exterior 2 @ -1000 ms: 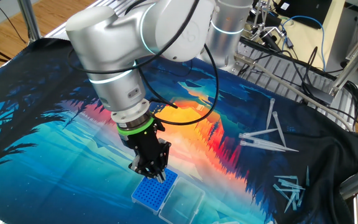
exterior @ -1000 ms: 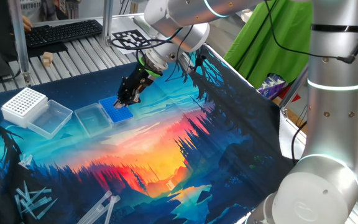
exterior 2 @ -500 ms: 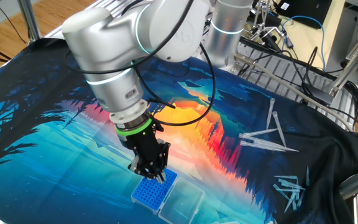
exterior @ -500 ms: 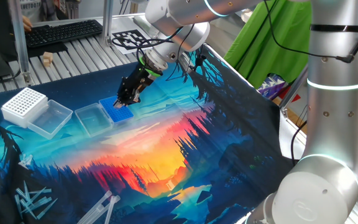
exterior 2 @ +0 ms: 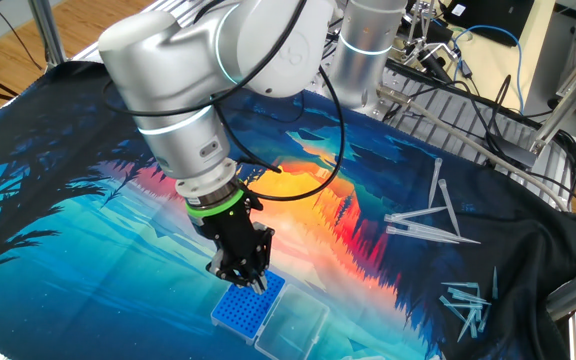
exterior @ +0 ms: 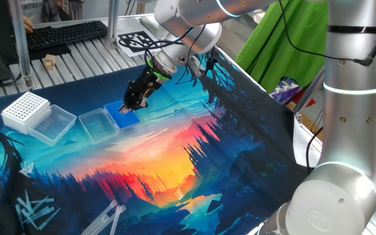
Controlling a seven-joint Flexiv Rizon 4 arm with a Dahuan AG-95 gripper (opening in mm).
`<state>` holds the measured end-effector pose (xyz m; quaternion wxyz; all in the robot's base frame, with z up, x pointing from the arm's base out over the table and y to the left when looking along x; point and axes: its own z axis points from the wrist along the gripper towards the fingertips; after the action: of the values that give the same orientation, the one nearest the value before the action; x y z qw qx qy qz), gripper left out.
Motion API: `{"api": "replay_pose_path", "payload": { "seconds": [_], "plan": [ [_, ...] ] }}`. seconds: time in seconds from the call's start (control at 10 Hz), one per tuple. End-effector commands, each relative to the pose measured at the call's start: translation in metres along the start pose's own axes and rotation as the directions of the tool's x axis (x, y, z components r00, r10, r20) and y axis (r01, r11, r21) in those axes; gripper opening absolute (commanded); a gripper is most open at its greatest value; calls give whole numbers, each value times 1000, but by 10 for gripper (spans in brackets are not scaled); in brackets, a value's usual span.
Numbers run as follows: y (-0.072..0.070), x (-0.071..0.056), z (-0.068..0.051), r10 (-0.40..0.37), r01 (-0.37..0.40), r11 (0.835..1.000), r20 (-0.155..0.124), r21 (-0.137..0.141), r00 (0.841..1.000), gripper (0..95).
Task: Insert a small pipette tip into the holder for small pipette tips
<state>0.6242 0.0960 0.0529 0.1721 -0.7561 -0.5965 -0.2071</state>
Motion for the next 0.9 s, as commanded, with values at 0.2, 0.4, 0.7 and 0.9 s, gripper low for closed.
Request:
{"api": "replay_pose_path", "payload": {
  "seconds": [0.2,0.4,0.7,0.9],
  "plan": [
    [0,0,-1,7,-7,1000,1,3,1000,0],
    [1,0,-1,4,-4,1000,1,4,1000,0],
    [2,0,-1,7,-7,1000,-3,3,1000,0],
    [3,0,0,8,-8,1000,-5,2,1000,0]
  ]
}}
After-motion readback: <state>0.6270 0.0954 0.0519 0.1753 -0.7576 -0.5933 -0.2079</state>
